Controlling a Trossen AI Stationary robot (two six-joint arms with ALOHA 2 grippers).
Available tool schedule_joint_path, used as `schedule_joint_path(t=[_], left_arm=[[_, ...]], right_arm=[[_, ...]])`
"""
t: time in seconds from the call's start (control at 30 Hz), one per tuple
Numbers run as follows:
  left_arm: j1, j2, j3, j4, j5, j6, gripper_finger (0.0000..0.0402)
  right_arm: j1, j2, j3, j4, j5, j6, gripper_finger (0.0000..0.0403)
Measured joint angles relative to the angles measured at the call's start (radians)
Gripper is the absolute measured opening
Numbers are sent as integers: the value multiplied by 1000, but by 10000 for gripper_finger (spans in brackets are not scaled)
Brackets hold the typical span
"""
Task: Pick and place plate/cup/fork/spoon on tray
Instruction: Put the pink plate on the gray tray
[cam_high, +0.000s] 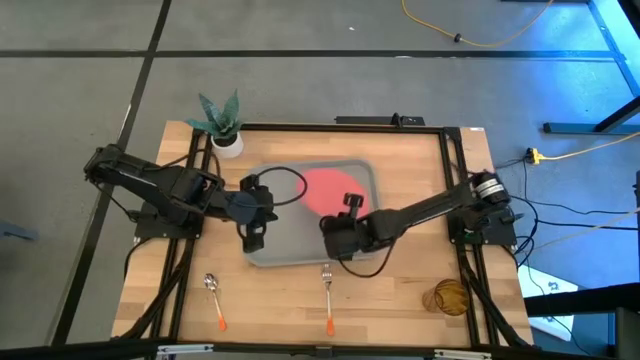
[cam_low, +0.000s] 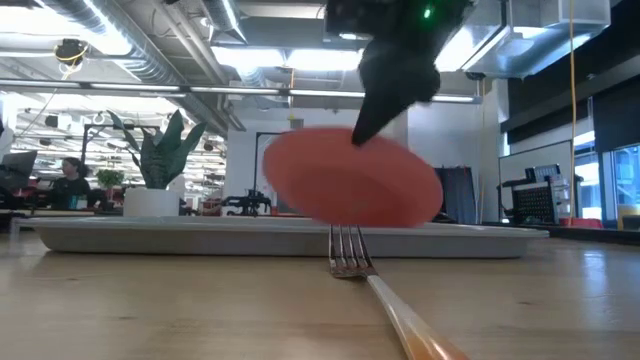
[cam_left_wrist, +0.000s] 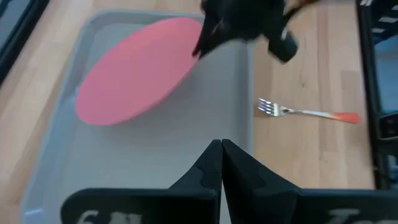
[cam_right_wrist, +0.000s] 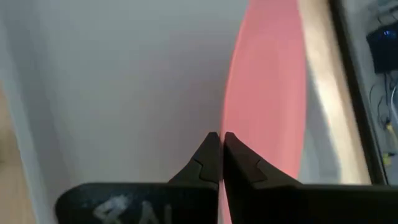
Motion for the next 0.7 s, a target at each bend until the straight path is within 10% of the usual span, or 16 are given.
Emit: schedule_joint_path(t=[0.7], left_arm=[[-42, -80, 0, 4, -8, -39, 0]], right_arm=[[35, 362, 269, -43, -76, -188, 6]])
